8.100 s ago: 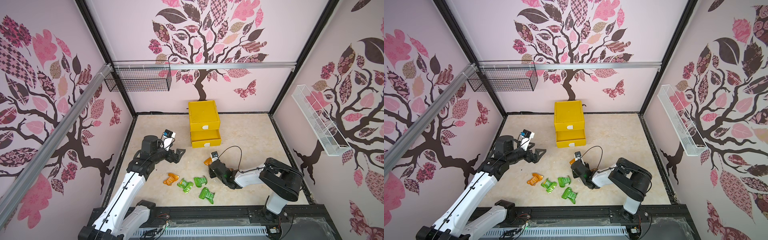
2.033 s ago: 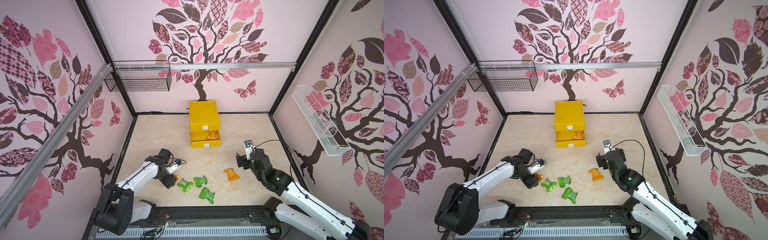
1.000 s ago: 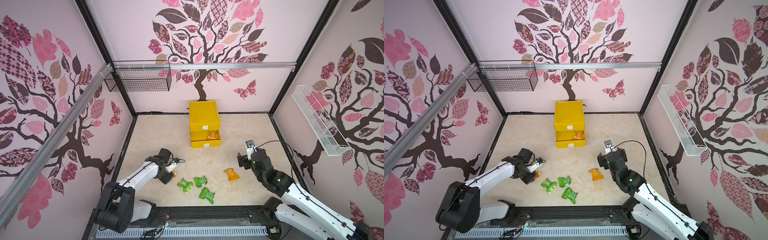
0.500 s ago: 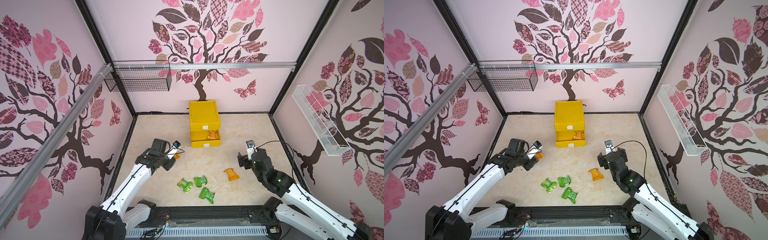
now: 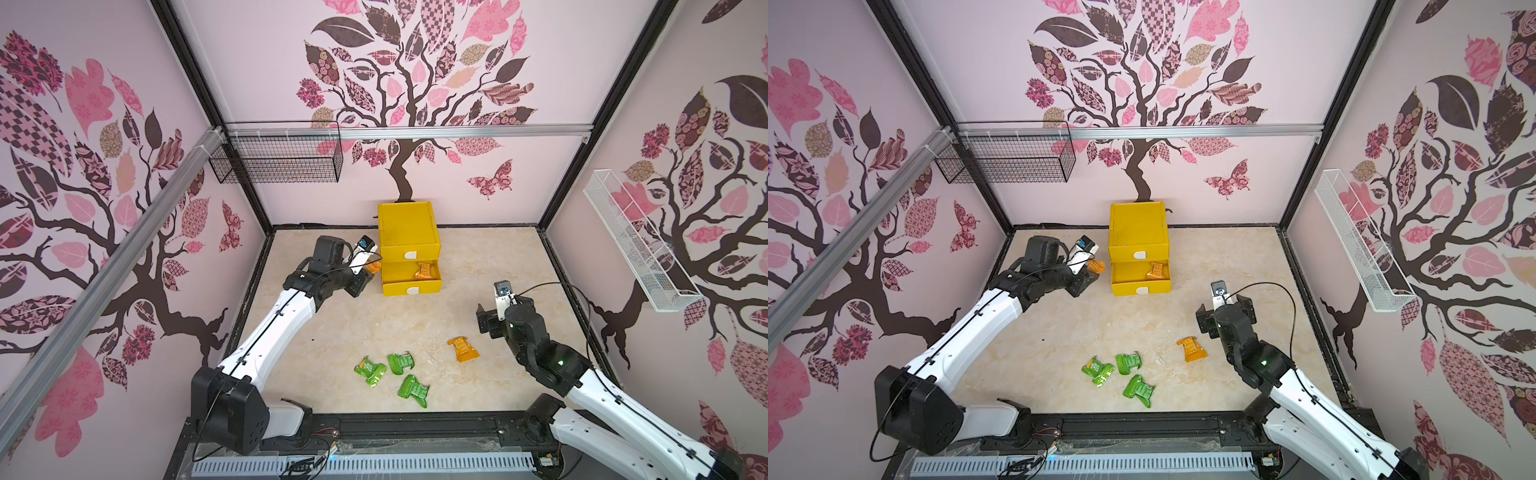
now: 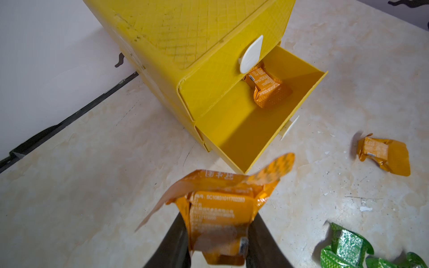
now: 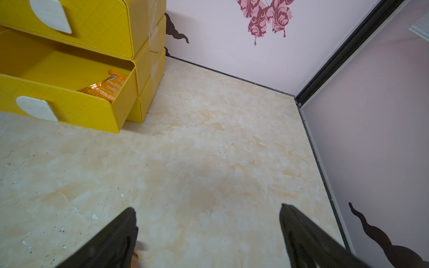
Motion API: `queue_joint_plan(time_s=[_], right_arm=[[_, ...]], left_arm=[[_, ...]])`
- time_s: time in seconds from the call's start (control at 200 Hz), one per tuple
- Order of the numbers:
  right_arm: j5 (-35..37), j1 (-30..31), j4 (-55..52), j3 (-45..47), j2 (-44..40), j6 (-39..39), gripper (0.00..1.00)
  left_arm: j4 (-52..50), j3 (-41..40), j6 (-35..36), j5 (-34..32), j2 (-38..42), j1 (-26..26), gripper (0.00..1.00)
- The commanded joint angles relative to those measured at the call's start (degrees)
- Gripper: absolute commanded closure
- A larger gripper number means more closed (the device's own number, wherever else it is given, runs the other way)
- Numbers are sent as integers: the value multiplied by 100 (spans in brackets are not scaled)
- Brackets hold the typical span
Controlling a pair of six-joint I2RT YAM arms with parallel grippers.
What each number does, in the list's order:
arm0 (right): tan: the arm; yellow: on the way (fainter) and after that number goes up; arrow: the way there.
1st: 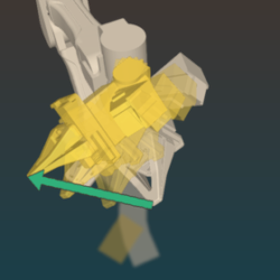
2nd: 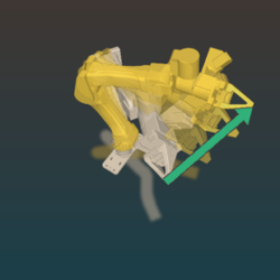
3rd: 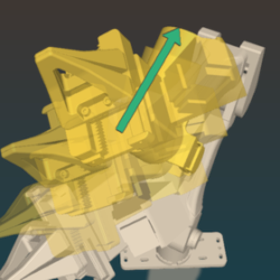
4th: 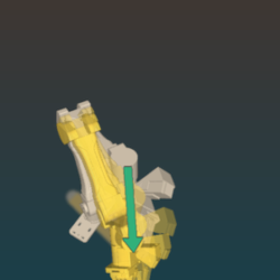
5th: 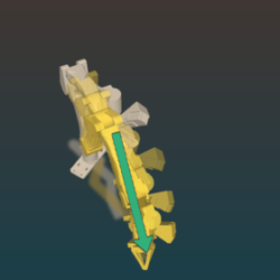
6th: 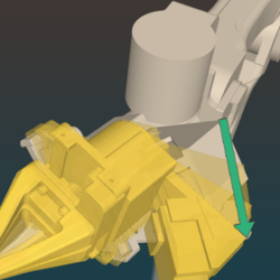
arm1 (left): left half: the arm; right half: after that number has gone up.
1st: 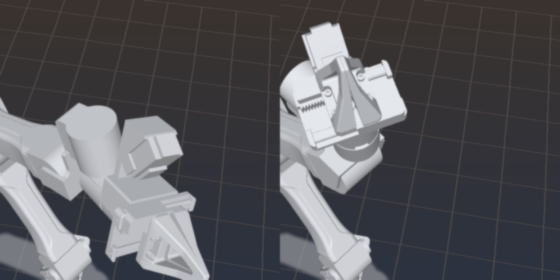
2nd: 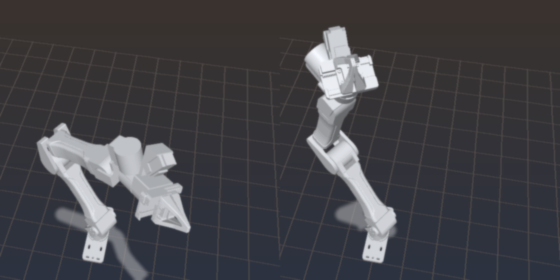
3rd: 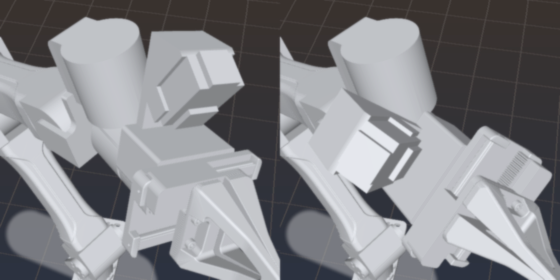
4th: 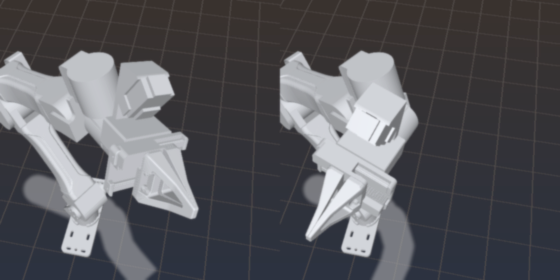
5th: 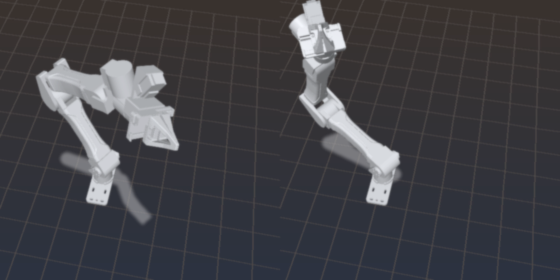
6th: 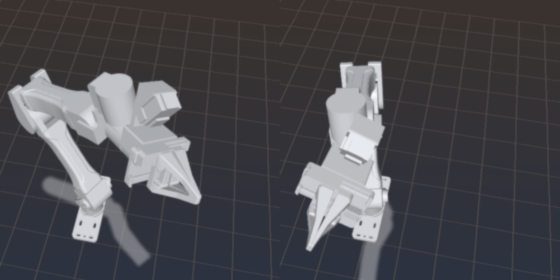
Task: Place the cookies into the drawer by color
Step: Place the cookie in the drawer.
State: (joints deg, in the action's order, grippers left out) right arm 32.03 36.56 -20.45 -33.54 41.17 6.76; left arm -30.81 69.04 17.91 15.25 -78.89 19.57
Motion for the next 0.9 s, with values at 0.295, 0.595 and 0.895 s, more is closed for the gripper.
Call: queue_joint_plan(time_s=[0.295,0.595,0.895], right_arm=[[143,-11,78,-5,-82,96,1],[133,-10,64,-8,-151,77,1],[102,-13,81,12,-194,45,1]], left_arm=[[677,766,339,-118,-1039,807,69],[520,1272,513,-518,-1810,903,53],[849,960,599,-726,-1674,930,29]])
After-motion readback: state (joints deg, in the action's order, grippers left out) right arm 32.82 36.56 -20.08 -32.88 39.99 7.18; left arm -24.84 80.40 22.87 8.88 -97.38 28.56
